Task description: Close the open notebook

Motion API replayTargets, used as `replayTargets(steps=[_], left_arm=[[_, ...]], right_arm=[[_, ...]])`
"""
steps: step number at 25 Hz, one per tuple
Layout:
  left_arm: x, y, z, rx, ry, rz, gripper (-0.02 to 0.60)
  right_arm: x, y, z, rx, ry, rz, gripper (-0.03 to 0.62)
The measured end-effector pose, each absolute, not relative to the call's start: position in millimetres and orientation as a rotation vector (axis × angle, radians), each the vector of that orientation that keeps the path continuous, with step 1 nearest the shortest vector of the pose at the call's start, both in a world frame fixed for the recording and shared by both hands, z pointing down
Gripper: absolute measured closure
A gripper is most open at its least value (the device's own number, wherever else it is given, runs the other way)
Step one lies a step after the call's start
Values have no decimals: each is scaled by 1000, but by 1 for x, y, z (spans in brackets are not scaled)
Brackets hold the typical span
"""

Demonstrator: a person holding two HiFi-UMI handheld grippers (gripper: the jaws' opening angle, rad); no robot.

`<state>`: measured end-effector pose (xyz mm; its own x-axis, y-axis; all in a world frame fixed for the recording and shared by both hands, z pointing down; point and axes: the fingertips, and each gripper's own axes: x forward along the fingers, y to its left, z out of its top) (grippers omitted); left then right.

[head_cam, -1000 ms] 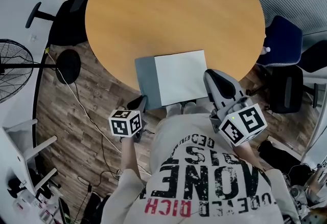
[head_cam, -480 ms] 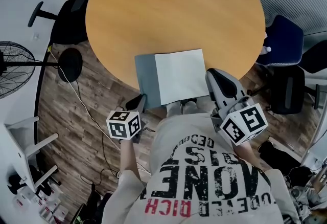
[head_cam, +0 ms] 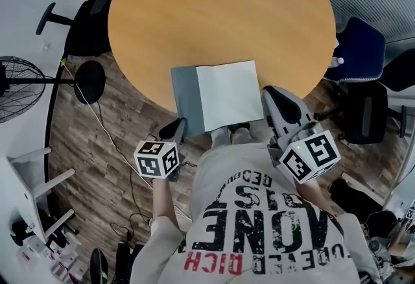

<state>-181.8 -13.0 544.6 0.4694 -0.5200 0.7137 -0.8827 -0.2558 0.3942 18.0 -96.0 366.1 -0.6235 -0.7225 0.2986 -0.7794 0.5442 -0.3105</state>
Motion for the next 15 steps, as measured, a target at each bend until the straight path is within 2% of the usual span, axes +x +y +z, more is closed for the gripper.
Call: replayTargets(steps=[15], left_arm=[[-165,-17,525,1911,-1181,515,563]], right_arm=[[30,-99,363,1275,-2661,645,574]])
